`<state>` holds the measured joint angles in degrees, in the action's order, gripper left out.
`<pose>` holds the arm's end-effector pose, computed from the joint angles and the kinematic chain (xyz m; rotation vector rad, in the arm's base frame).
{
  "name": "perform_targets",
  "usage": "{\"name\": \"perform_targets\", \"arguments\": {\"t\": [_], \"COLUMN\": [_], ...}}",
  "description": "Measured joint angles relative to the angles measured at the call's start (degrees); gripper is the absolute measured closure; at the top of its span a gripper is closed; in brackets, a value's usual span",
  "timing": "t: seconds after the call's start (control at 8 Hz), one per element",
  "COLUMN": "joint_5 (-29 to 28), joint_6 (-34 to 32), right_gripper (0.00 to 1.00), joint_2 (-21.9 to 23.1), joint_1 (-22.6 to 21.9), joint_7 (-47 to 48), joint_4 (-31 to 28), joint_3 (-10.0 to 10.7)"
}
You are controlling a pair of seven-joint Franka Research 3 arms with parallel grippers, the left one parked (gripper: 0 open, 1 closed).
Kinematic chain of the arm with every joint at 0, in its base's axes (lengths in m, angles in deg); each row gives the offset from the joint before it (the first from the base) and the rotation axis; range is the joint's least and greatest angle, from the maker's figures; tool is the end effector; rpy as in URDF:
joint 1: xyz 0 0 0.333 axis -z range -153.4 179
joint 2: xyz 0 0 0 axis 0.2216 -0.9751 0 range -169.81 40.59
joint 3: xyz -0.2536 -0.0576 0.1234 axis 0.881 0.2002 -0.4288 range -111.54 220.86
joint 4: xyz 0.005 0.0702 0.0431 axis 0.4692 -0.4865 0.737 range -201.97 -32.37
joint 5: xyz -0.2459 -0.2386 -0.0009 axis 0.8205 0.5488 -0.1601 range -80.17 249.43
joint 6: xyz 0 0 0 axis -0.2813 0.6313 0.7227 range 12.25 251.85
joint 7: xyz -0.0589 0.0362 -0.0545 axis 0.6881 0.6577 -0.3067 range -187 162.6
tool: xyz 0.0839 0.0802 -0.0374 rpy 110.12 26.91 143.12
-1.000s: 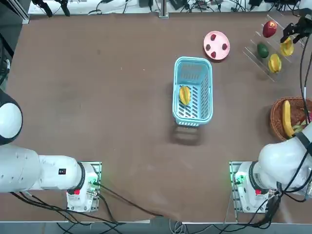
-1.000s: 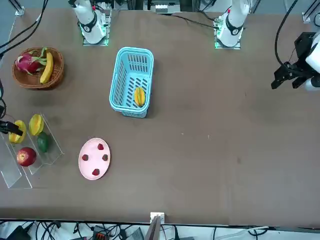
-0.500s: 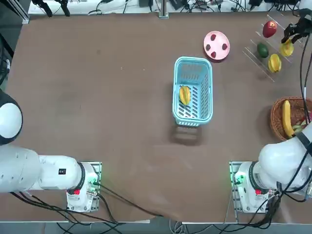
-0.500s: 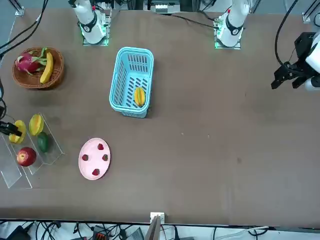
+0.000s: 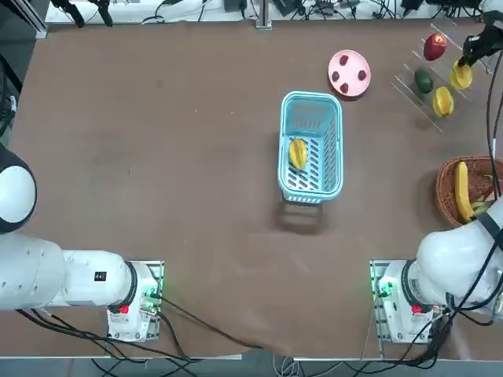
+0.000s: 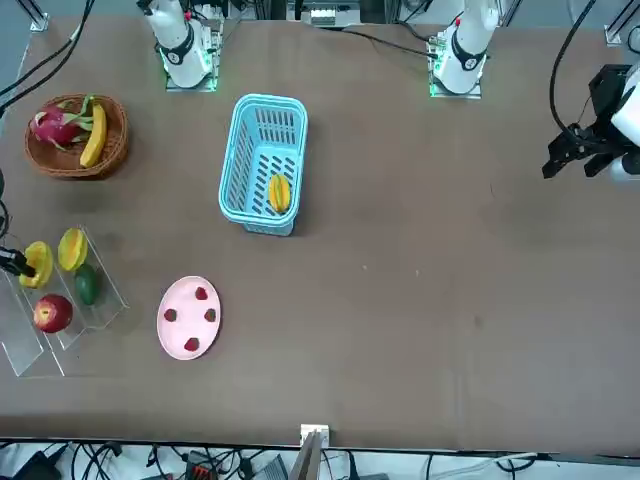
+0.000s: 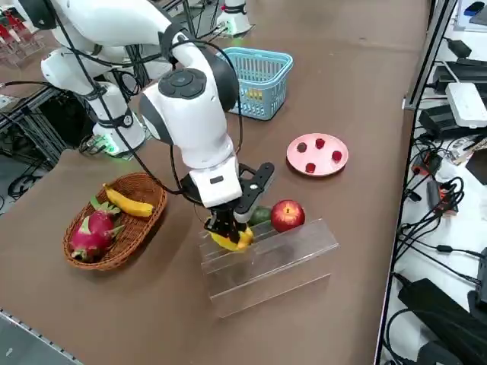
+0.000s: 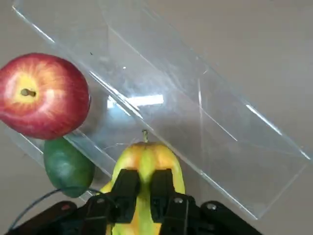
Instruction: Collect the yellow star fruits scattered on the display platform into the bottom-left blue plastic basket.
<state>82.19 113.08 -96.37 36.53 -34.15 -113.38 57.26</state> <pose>0.5883 -0.2839 0.3318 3.0980 -0.1415 0.1711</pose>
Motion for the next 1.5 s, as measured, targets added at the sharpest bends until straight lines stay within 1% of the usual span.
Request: {"name": "perform_targets", "arguments": {"t": [0.12, 0.25, 0.62, 0.75, 0.88, 1.0, 1.12, 1.25, 1.38, 1.5], "joint_5": [0.04, 0.31, 1.13, 1.15, 1.19, 1.19, 1.13, 1.06, 0.85, 0.50], "joint_6": [-1.79, -5.34, -17.82, -22.19, -26.84, -32.39, -38.45, -43.09, -46.09, -47.02], "right_gripper": [0.82, 0.82, 0.82, 0.84, 0.84, 0.84, 0.84, 0.84, 0.84, 0.84], "joint_2": [0.00, 0.01, 0.28, 0.91, 2.42, 4.79, 7.54, 10.09, 12.45, 14.25], "joint_1": [-0.02, -0.02, -0.24, -1.05, -2.90, -6.10, -10.80, -16.91, -24.60, -31.77], "joint_7": [0.00, 0.00, 0.00, 1.35, 5.04, 11.03, 18.92, 28.41, 39.96, 50.12], "joint_4": [0.81, 2.60, 10.28, 11.78, 12.69, 13.14, 13.31, 13.32, 12.92, 11.68], "joint_3": [0.00, 0.00, -0.01, -0.05, -0.17, -0.36, -0.61, -0.89, -1.21, -1.37]}}
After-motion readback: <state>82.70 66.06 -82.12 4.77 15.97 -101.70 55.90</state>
